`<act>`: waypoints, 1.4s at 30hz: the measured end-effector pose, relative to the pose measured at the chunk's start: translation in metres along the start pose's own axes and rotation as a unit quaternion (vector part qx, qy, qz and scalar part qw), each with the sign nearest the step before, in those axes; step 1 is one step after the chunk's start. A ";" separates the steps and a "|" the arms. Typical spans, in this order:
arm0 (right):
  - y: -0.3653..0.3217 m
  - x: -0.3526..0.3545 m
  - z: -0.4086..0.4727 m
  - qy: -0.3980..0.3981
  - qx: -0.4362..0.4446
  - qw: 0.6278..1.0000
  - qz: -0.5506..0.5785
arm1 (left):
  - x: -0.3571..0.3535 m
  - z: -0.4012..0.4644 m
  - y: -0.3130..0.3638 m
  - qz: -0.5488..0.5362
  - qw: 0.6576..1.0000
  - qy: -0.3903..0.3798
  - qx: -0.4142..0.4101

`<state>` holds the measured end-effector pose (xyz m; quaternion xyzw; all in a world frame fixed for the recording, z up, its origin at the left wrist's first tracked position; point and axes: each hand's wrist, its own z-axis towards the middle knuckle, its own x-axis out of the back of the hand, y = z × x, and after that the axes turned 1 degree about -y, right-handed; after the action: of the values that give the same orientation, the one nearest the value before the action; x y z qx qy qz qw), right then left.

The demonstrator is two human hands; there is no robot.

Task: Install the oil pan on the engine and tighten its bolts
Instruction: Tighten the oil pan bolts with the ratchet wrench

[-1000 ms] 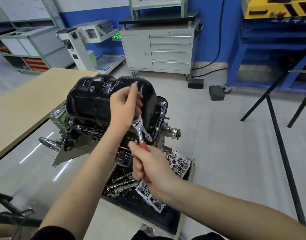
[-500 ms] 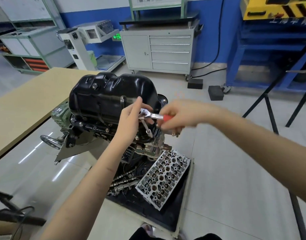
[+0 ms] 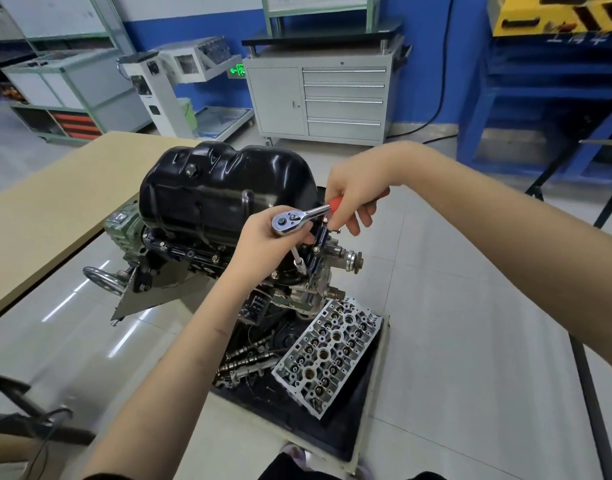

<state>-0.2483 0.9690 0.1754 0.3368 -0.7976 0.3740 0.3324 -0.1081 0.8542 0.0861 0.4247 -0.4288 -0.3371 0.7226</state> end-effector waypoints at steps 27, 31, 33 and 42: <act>-0.077 -0.162 -0.009 0.167 0.100 0.613 0.766 | -0.017 0.010 -0.013 0.081 0.995 0.028 0.057; -0.057 -0.148 -0.013 0.111 0.099 0.701 0.698 | -0.021 -0.013 -0.029 0.076 0.992 0.005 0.105; -0.046 -0.132 -0.016 0.101 0.079 0.753 0.645 | -0.024 -0.024 -0.040 0.119 0.987 0.019 0.107; -0.053 -0.059 -0.040 0.264 0.097 0.871 0.404 | -0.015 -0.015 -0.044 0.111 0.990 0.072 0.057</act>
<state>-0.1630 0.9928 0.1694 -0.0954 -0.7062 0.6260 0.3168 -0.1058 0.8536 0.0368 0.4381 -0.4386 -0.1984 0.7591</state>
